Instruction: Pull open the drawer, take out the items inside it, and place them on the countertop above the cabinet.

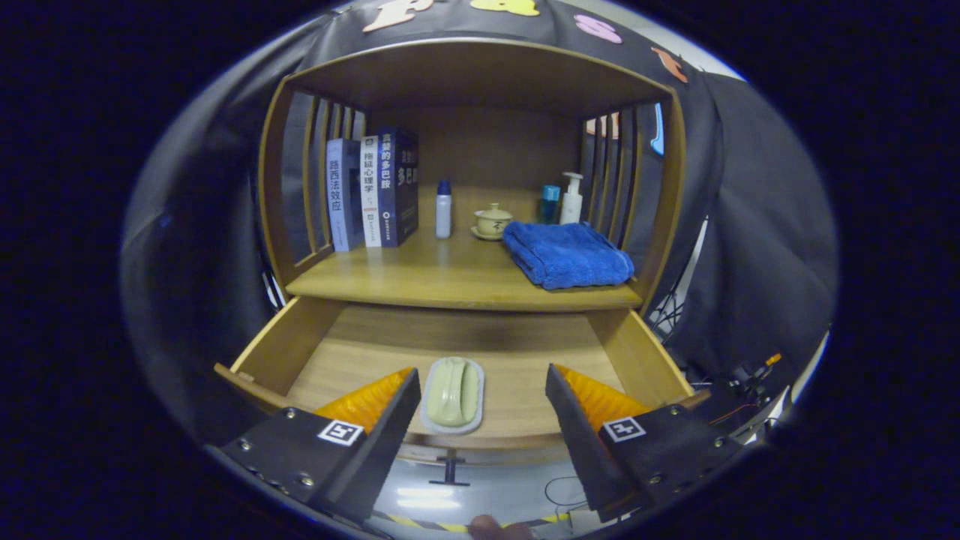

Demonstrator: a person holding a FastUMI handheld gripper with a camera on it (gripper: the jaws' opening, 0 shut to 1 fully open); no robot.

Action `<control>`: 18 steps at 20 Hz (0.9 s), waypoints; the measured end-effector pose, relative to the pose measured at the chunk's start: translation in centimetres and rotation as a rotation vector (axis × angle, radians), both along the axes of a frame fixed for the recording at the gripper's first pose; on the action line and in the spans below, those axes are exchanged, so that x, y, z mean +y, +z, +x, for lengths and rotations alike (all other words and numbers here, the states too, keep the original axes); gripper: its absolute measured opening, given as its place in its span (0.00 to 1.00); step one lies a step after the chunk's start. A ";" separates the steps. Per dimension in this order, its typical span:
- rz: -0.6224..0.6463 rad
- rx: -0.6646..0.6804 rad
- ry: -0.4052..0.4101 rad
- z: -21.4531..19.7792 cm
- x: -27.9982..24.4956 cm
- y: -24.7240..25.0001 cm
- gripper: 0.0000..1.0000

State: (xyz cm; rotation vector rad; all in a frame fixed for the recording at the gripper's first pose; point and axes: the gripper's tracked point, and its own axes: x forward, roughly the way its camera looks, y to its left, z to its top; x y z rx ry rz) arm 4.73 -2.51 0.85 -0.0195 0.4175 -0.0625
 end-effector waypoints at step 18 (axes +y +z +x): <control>0.093 0.366 -0.023 7.1 0.8 -10.3 0.86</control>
